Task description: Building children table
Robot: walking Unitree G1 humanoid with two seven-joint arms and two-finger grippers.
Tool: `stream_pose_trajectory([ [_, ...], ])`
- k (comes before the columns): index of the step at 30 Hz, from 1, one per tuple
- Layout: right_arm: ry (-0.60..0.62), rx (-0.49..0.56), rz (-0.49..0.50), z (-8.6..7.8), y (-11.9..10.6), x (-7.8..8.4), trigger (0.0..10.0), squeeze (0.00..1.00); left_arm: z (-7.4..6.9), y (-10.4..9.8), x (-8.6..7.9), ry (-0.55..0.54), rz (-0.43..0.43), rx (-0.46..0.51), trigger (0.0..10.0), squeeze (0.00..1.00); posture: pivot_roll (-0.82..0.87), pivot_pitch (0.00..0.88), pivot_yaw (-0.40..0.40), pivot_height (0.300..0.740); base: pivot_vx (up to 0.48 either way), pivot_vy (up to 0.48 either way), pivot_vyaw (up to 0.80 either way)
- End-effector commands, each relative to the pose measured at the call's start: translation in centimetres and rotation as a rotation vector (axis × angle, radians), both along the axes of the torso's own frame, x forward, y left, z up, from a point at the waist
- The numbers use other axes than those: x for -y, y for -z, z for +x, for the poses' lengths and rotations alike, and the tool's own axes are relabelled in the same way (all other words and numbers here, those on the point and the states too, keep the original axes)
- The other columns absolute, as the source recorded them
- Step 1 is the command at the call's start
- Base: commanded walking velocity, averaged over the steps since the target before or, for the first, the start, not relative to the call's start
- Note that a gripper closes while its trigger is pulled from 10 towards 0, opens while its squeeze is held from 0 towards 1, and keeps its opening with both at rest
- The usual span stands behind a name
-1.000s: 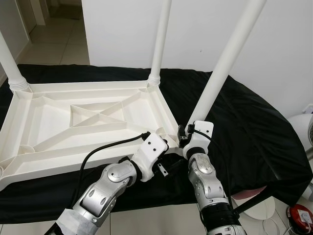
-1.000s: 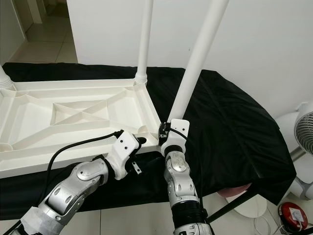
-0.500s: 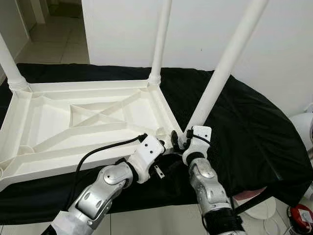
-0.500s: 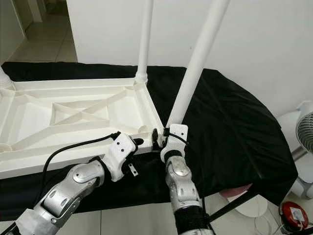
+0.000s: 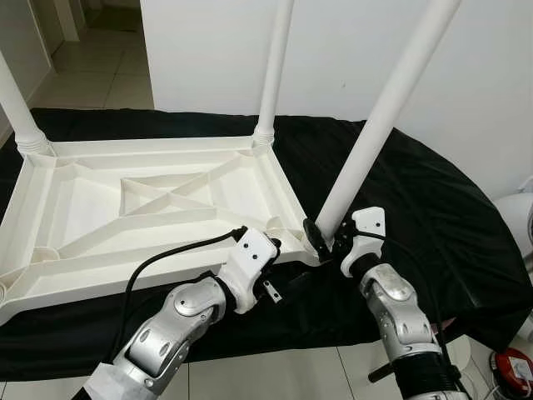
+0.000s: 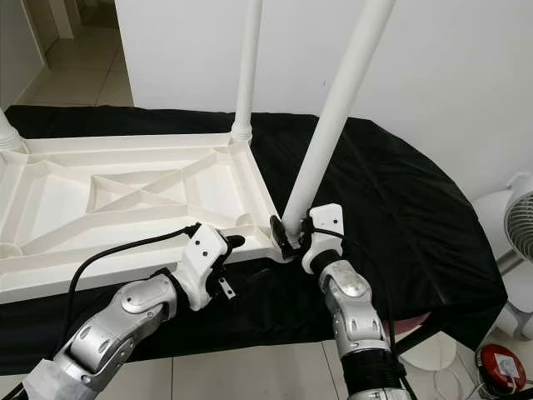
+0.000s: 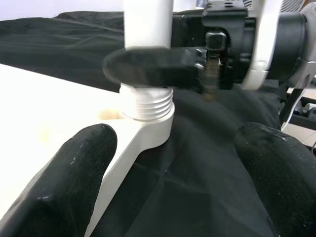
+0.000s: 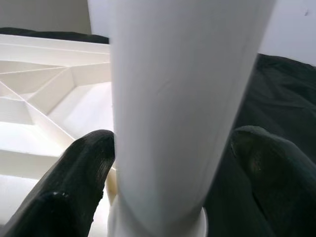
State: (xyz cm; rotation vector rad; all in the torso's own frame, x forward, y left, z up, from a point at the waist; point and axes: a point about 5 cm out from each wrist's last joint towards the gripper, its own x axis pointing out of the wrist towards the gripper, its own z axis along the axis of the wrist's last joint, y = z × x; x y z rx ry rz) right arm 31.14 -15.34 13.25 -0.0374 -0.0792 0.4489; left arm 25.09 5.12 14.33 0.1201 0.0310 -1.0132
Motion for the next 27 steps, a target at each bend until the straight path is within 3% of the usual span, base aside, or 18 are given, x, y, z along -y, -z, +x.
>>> stream_pose_trajectory([
  [1,-0.080,-0.010,-0.011,0.2,0.1,0.3,10.0,0.00,-0.6,-0.1,0.3,0.142,0.009,-0.017,10.0,0.00,0.01,0.000,-0.100,0.740,0.000,0.000,0.00],
  [7,-0.144,-0.018,-0.033,0.3,0.2,0.5,10.0,0.00,-0.5,-0.3,0.3,0.140,0.009,-0.014,10.0,0.00,0.01,0.000,-0.099,0.740,0.000,0.000,0.00],
  [10,-0.258,-0.066,-0.117,1.0,0.9,0.8,10.0,0.00,-0.3,-0.6,0.0,0.132,0.012,-0.013,10.0,0.00,0.02,0.000,-0.093,0.740,0.000,0.000,0.00],
  [12,-0.263,-0.068,-0.119,1.1,1.0,0.9,10.0,0.00,-0.3,-0.7,0.0,0.132,0.012,-0.014,10.0,0.00,0.02,0.000,-0.093,0.740,0.000,0.000,0.00],
  [13,-0.274,-0.077,-0.123,1.2,1.2,0.9,6.2,0.00,-0.4,-0.7,0.0,0.133,0.012,-0.013,10.0,0.00,0.02,0.000,-0.093,0.740,0.000,0.000,0.00],
  [14,-0.274,-0.077,-0.123,1.2,1.2,0.9,6.2,0.00,-0.4,-0.7,0.0,0.133,0.012,-0.013,10.0,0.00,0.02,0.000,-0.093,0.740,0.000,0.000,0.00],
  [15,-0.279,-0.089,-0.122,1.4,1.5,0.8,3.2,0.00,-0.3,-0.8,0.0,0.132,0.012,-0.013,10.0,0.00,0.03,0.000,-0.099,0.740,0.000,0.000,0.00],
  [16,-0.279,-0.089,-0.122,1.4,1.5,0.8,3.2,0.00,-0.3,-0.8,0.0,0.132,0.012,-0.013,10.0,0.00,0.03,0.000,-0.099,0.740,0.000,0.000,0.00],
  [17,-0.289,-0.101,-0.120,1.6,1.7,0.7,0.5,0.00,-0.4,-0.8,-0.1,0.130,0.011,-0.013,10.0,0.00,0.03,0.000,-0.101,0.740,0.000,0.000,0.00],
  [19,-0.295,-0.109,-0.119,1.7,1.9,0.7,0.5,0.00,-0.4,-0.8,-0.2,0.128,0.011,-0.013,10.0,0.00,0.03,0.000,-0.101,0.740,0.000,0.000,0.00],
  [20,-0.311,-0.116,-0.115,1.8,2.0,0.6,0.0,0.00,-0.4,-0.8,-0.1,0.125,0.010,-0.016,10.0,0.00,0.03,0.000,-0.103,0.740,0.000,0.000,0.00],
  [27,-0.329,-0.136,-0.108,1.8,2.6,0.5,0.0,0.00,-0.5,-0.9,0.2,0.125,0.001,-0.019,10.0,0.00,0.04,0.000,-0.105,0.740,0.000,0.000,0.00],
])
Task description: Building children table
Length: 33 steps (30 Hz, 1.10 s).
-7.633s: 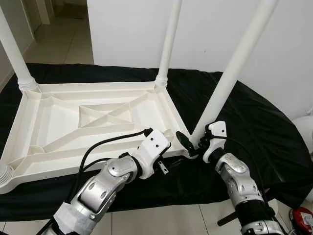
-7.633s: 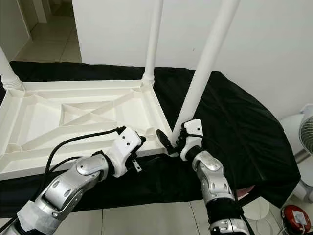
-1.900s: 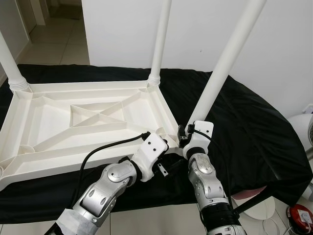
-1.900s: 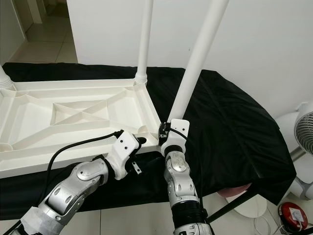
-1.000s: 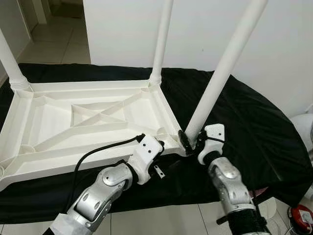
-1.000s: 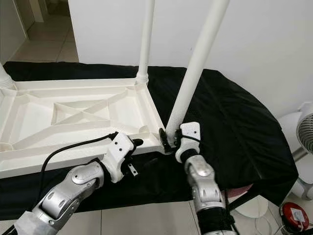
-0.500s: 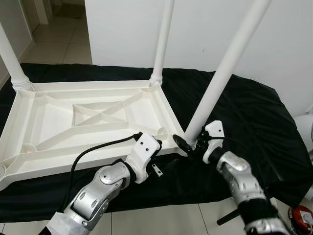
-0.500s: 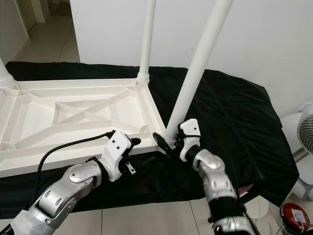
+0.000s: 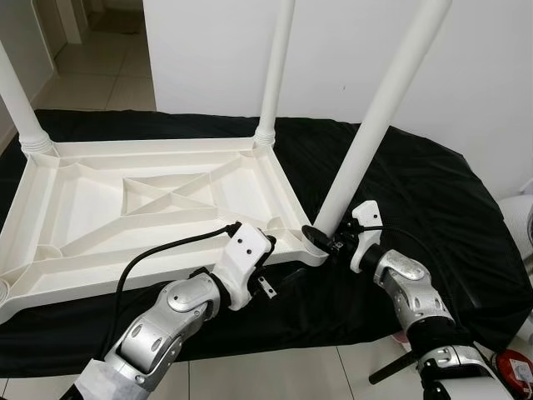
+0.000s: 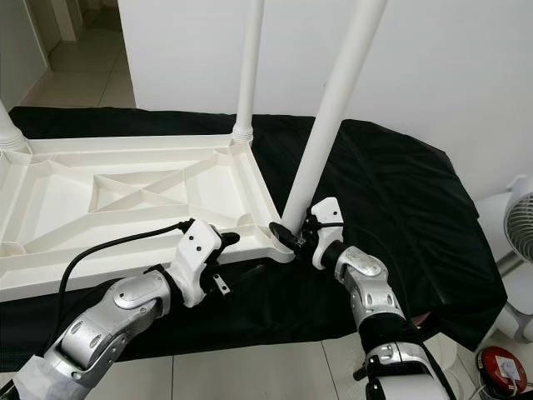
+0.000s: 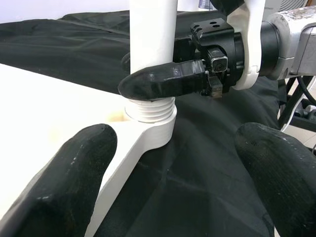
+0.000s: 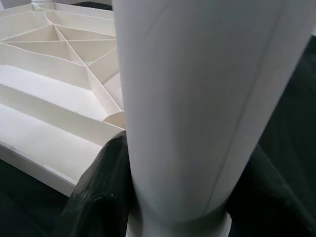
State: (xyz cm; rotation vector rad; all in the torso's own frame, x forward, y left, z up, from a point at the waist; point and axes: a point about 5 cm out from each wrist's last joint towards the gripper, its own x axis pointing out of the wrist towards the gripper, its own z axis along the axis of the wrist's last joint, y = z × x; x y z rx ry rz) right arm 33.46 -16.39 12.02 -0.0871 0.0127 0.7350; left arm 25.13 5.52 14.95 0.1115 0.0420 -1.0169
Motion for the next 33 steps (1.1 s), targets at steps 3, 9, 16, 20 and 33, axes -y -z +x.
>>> stream_pose_trajectory([
  [3,-0.049,-0.068,-0.024,-0.8,1.8,-0.7,0.0,0.00,-0.6,-0.2,0.7,0.128,0.005,-0.008,10.0,0.00,0.03,0.000,-0.104,0.740,0.000,0.000,0.00],
  [9,-0.019,-0.081,0.012,-0.9,2.0,-0.8,10.0,0.00,-0.5,-0.3,0.8,0.132,0.002,-0.008,10.0,0.00,0.02,0.000,-0.101,0.740,0.000,0.000,0.00],
  [16,0.138,-0.097,0.046,-0.7,1.9,-1.3,10.0,0.00,-0.3,-0.4,0.9,0.134,-0.002,-0.001,10.0,0.00,0.02,0.000,-0.110,0.740,0.000,0.000,0.00],
  [20,0.222,-0.097,0.060,-0.7,1.8,-1.7,10.0,0.00,-0.2,-0.4,0.9,0.130,-0.001,0.000,10.0,0.00,0.01,0.000,-0.112,0.740,0.000,0.000,0.00],
  [33,0.644,-0.115,0.129,-2.2,2.1,-3.9,10.0,0.00,-0.1,-0.4,0.9,0.133,-0.001,0.003,10.0,0.00,0.01,0.000,-0.114,0.740,0.000,0.000,0.00],
])
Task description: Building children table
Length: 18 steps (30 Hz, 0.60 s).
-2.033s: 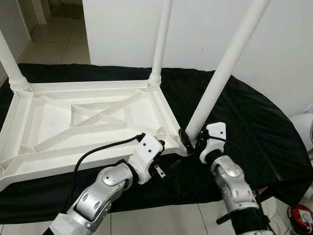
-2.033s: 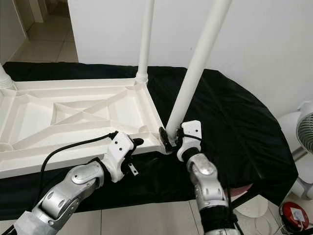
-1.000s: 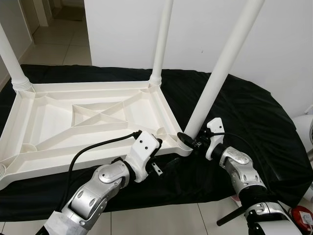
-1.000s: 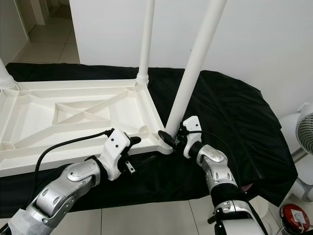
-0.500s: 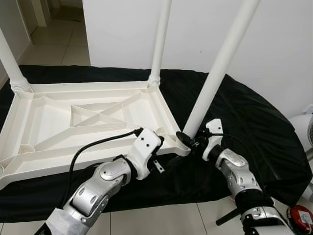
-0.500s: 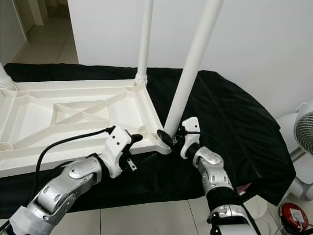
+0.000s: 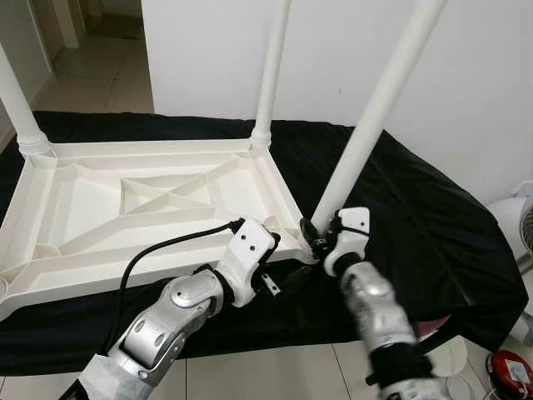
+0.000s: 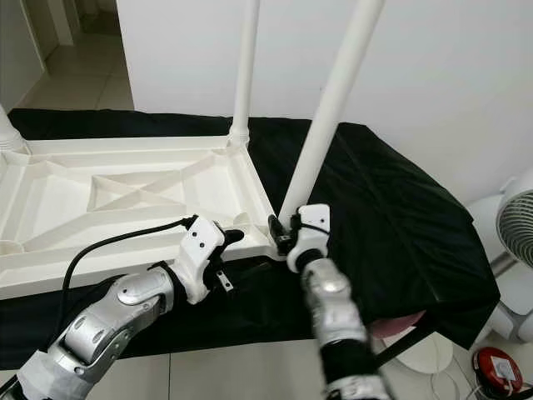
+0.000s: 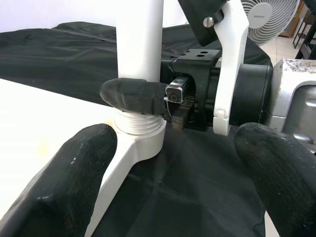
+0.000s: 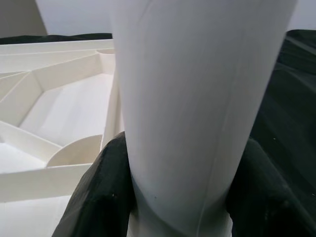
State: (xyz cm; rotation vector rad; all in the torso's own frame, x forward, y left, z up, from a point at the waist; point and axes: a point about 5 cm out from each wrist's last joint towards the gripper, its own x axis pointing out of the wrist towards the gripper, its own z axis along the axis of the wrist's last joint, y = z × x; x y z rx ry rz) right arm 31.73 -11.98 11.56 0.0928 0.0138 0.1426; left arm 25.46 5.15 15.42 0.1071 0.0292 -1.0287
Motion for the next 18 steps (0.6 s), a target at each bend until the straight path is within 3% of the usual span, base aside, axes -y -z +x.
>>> stream_pose_trajectory([
  [1,0.043,-0.086,-0.017,-0.5,1.7,0.5,10.0,0.00,-0.5,0.1,0.6,0.121,0.009,-0.005,10.0,0.00,0.01,0.000,-0.114,0.740,0.000,0.000,0.00],
  [2,0.111,-0.106,-0.016,-0.7,1.9,0.4,10.0,0.00,-0.5,0.1,0.6,0.124,0.010,-0.004,10.0,0.00,0.01,0.000,-0.114,0.740,0.000,0.000,0.00],
  [5,0.166,-0.128,-0.019,-1.1,2.0,-0.3,10.0,0.00,-0.5,0.1,0.7,0.130,0.011,-0.003,10.0,0.00,0.01,0.000,-0.114,0.740,0.000,0.000,0.00],
  [11,0.170,-0.132,-0.020,-1.1,1.9,-0.3,10.0,0.00,-0.4,0.0,0.7,0.134,0.012,0.001,10.0,0.00,0.01,0.000,-0.114,0.740,0.000,0.000,0.00],
  [13,0.185,-0.121,-0.029,-1.2,1.7,-0.2,10.0,1.00,-0.4,0.1,0.7,0.135,0.012,0.002,10.0,0.00,0.01,0.000,-0.116,0.740,0.000,0.000,0.00],
  [18,0.150,-0.057,-0.016,-1.3,1.1,0.0,10.0,1.00,-0.4,0.0,0.7,0.137,0.012,0.005,10.0,0.00,0.01,0.000,-0.117,0.740,0.000,0.000,0.00],
])
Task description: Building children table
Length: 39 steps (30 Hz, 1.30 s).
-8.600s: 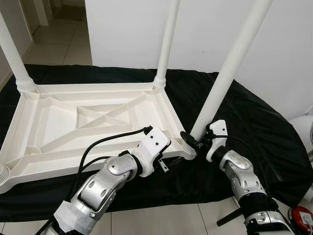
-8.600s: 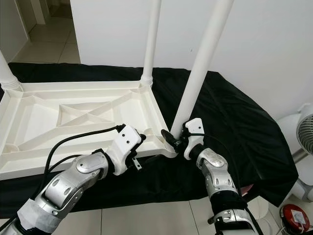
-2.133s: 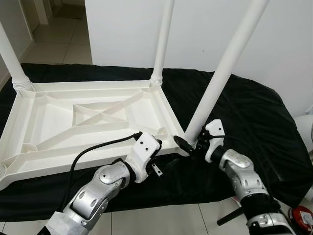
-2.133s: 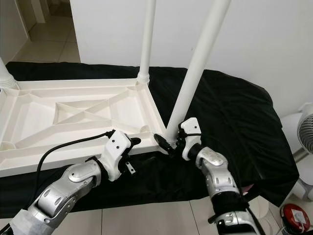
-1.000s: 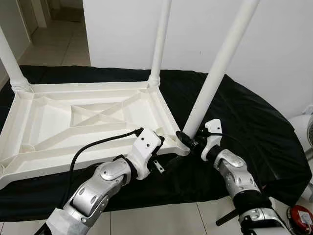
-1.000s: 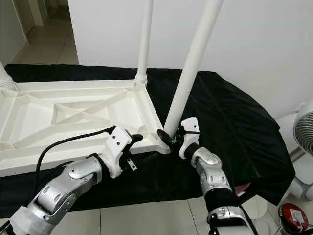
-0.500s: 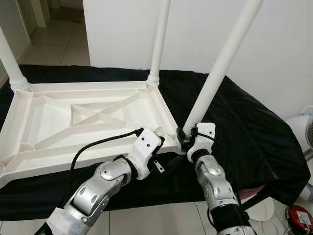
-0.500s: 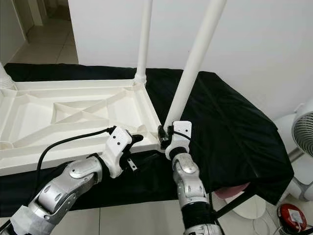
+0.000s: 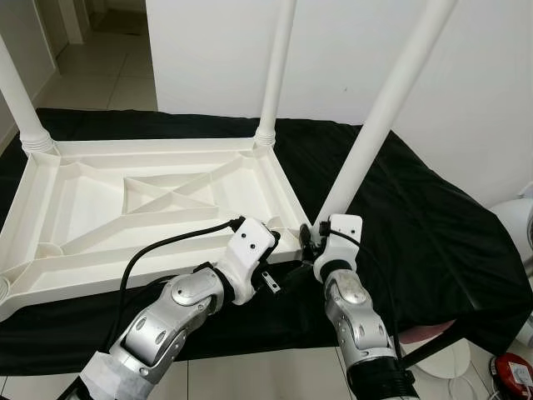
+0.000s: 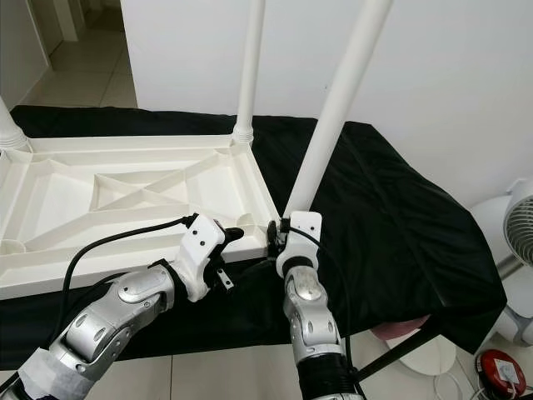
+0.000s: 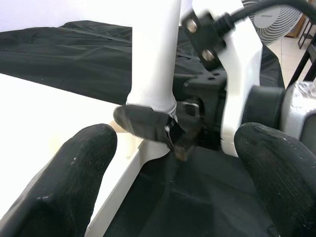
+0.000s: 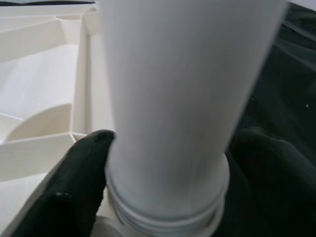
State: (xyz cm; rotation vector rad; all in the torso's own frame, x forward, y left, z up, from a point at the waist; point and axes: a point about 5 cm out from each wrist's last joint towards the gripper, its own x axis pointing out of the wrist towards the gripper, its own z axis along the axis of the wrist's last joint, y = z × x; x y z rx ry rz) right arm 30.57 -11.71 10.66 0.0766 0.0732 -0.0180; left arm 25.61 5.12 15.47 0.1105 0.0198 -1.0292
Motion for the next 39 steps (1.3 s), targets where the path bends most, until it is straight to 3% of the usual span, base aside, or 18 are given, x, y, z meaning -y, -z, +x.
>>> stream_pose_trajectory([
  [1,-0.007,0.009,0.005,-0.1,0.2,0.2,10.0,1.00,-0.6,0.1,0.7,0.136,0.014,-0.005,10.0,0.00,0.01,0.000,-0.117,0.740,0.000,0.000,0.00],
  [11,-0.104,0.047,-0.035,0.3,0.2,2.3,10.0,1.00,-0.5,0.0,0.7,0.131,0.014,-0.001,10.0,0.00,0.01,0.000,-0.123,0.740,0.000,0.000,0.00],
  [12,-0.139,0.055,-0.037,0.5,0.1,2.7,10.0,0.81,-0.5,0.0,0.7,0.131,0.014,-0.001,10.0,0.00,0.01,0.000,-0.124,0.740,0.000,0.000,0.00],
  [13,-0.139,0.055,-0.037,0.5,0.1,2.7,10.0,0.81,-0.5,0.0,0.7,0.131,0.014,-0.001,10.0,0.00,0.01,0.000,-0.124,0.740,0.000,0.000,0.00],
  [14,-0.214,0.074,-0.052,0.8,-0.3,3.3,10.0,0.00,-0.5,0.0,0.7,0.133,0.013,0.000,10.0,0.00,0.01,0.000,-0.124,0.740,0.000,0.000,0.00],
  [19,-0.283,0.086,-0.049,1.1,-0.5,3.5,10.0,0.00,-0.5,0.0,0.7,0.133,0.013,0.001,10.0,0.00,0.01,0.000,-0.124,0.740,0.000,0.000,0.00],
  [24,-0.479,0.119,-0.090,2.0,-1.0,3.5,10.0,0.00,-0.3,-0.1,0.7,0.134,0.015,0.006,10.0,0.00,0.01,0.000,-0.109,0.740,0.000,0.000,0.00],
  [30,-0.615,0.141,-0.108,2.7,-1.6,3.4,10.0,0.00,-0.2,-0.3,0.7,0.135,0.015,0.010,10.0,0.00,0.01,0.000,-0.099,0.740,0.000,0.000,0.00],
  [36,-0.668,0.117,-0.130,3.2,-1.6,3.5,10.0,0.00,-0.2,-0.4,0.7,0.138,0.015,0.010,10.0,0.00,0.02,0.000,-0.097,0.740,0.000,0.000,0.00],
  [37,-0.685,0.107,-0.132,3.4,-1.5,3.5,7.5,0.00,-0.2,-0.4,0.7,0.141,0.016,0.009,10.0,0.00,0.02,0.000,-0.097,0.740,0.000,0.000,0.00],
  [39,-0.697,0.101,-0.134,3.4,-1.4,3.5,7.5,0.00,-0.3,-0.4,0.7,0.143,0.016,0.008,10.0,0.00,0.02,0.000,-0.097,0.740,0.000,0.000,0.00],
])
